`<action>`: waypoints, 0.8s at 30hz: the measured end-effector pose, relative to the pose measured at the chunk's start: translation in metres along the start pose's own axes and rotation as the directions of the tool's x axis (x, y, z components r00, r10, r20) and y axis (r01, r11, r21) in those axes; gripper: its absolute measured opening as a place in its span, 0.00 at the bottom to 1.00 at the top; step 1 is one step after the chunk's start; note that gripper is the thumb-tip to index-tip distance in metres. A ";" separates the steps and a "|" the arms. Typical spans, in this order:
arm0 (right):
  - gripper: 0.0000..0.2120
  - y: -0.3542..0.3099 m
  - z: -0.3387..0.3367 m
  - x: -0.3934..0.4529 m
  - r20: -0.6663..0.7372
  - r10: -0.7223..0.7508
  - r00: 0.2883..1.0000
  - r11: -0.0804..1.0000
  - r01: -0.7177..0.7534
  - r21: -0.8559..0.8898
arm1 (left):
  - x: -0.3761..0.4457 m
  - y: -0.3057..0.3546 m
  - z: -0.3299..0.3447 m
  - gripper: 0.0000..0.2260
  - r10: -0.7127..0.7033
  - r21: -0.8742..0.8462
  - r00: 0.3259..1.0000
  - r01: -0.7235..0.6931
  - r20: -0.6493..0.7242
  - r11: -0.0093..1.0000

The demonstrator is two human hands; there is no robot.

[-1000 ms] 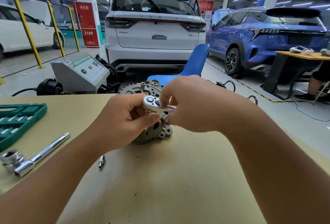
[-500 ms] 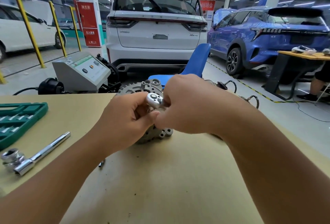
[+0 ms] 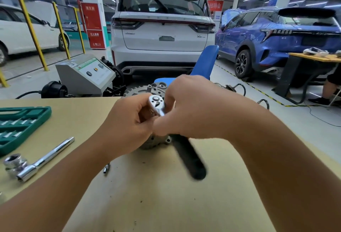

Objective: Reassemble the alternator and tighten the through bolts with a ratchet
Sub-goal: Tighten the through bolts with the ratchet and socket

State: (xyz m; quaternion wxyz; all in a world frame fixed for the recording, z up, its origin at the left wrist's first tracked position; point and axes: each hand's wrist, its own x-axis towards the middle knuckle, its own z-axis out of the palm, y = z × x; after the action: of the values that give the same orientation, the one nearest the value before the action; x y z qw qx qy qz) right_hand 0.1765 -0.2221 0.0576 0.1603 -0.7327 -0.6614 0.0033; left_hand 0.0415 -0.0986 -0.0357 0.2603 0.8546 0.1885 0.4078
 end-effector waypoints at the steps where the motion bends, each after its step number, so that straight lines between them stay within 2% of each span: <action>1: 0.07 0.002 -0.002 0.000 -0.007 0.015 1.000 1.000 -0.015 0.007 | 0.000 -0.002 -0.002 0.07 -0.007 -0.002 1.000 0.007 -0.015 1.000; 4: 0.05 0.008 0.003 0.003 -0.005 0.038 0.999 0.993 -0.039 -0.108 | -0.002 -0.004 -0.006 0.09 -0.016 0.062 1.000 0.017 -0.011 0.998; 5: 0.02 0.008 0.006 0.005 -0.016 0.037 0.999 0.993 -0.039 -0.114 | -0.003 -0.004 -0.006 0.10 -0.012 0.089 1.000 0.013 -0.010 0.996; 7: 0.07 0.008 0.011 0.007 -0.030 0.022 0.999 0.997 -0.024 -0.076 | -0.004 -0.005 -0.007 0.12 0.000 0.095 1.000 0.003 -0.026 0.995; 10: 0.18 0.009 0.010 0.008 -0.073 -0.019 0.997 0.999 0.015 -0.047 | -0.004 -0.008 -0.010 0.20 0.009 -0.016 1.000 -0.009 -0.025 1.000; 13: 0.15 0.012 0.008 0.009 0.032 -0.065 0.997 0.998 0.064 0.023 | -0.006 -0.008 -0.008 0.28 0.039 -0.115 0.999 -0.041 -0.017 0.992; 16: 0.12 0.017 0.007 0.013 0.100 -0.100 0.990 0.988 0.086 0.131 | -0.006 -0.007 -0.009 0.21 0.050 -0.166 0.999 -0.051 -0.013 0.985; 19: 0.12 0.019 0.003 0.015 0.009 -0.101 0.995 0.985 0.098 0.141 | -0.004 -0.010 -0.017 0.09 0.017 -0.144 0.999 -0.010 0.047 0.990; 24: 0.13 0.026 -0.003 0.013 -0.008 -0.045 0.999 0.997 0.046 0.062 | -0.003 -0.009 -0.023 0.12 0.062 0.086 0.990 -0.073 0.127 0.994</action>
State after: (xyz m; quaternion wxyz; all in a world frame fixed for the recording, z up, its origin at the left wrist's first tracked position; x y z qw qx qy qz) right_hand 0.2041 -0.2123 0.0565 0.1853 -0.7121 -0.6769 0.0179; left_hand 0.0206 -0.0865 -0.0310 0.2185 0.8952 0.1610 0.3534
